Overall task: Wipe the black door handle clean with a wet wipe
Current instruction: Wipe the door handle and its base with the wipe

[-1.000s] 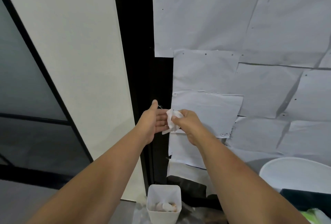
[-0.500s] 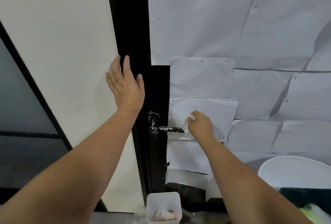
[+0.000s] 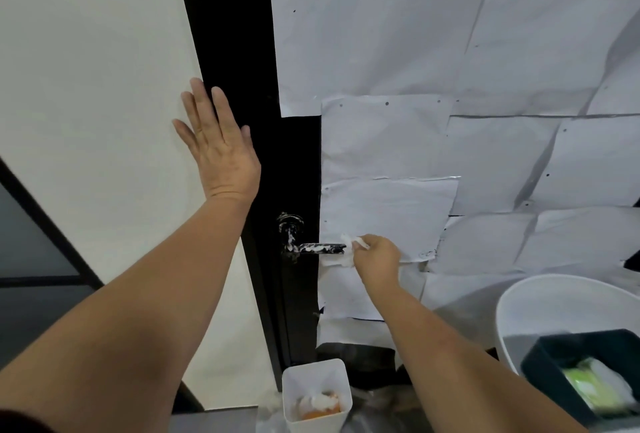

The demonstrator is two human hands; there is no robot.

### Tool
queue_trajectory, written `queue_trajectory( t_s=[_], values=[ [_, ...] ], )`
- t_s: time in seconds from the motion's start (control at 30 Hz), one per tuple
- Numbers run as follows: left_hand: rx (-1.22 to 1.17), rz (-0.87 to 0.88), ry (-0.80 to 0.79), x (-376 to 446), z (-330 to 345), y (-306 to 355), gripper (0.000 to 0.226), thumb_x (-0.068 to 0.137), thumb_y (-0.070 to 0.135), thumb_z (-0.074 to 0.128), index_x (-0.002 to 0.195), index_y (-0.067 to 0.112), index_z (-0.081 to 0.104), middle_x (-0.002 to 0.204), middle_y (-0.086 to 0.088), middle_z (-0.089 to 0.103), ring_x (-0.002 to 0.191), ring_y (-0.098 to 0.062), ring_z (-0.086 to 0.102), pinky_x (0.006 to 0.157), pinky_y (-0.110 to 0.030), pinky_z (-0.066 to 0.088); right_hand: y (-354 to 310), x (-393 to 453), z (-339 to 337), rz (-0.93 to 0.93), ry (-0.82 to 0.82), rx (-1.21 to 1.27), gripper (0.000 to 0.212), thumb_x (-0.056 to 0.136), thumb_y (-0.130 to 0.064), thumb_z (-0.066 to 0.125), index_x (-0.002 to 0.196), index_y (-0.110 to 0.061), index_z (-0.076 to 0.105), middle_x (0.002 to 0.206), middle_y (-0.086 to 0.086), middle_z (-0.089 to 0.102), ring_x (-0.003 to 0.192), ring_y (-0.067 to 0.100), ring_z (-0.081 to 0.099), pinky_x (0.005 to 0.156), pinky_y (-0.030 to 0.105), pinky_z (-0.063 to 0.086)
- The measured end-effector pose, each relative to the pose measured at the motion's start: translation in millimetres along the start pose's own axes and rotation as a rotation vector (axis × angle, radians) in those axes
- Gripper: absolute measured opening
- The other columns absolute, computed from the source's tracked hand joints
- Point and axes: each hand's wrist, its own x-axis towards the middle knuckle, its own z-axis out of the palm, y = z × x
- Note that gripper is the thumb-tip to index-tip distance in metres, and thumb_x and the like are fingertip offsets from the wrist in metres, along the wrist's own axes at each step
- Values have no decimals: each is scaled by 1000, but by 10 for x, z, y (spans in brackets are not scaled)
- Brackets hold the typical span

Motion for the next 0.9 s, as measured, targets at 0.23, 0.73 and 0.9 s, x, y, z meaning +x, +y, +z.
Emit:
queue_trajectory(
  t_s=[0.23,0.73,0.9],
  values=[
    [5,9,60,-13,53,-8,51,102,14,37,146,-8,22,151,-33,21,142,-46,16,116,-49,-8,37,44,55,312,29,385,17,85,-7,60,75,7,64,70,21,57,56,26,62,76,55,56],
    [-29,63,116,-59,97,-59,47,104,15,35,144,-8,25,149,-35,26,140,-46,20,117,-47,-3,-84,45,9,-200,-28,-288,15,89,-9,56,77,-1,60,79,-4,40,69,21,47,56,28,38],
    [-41,64,128,-80,118,-69,46,104,15,35,143,-8,28,148,-35,27,140,-46,22,117,-47,-3,-92,-5,53,-281,-73,-399,22,90,-3,51,70,2,59,94,7,36,63,23,43,57,31,37]
  ],
)
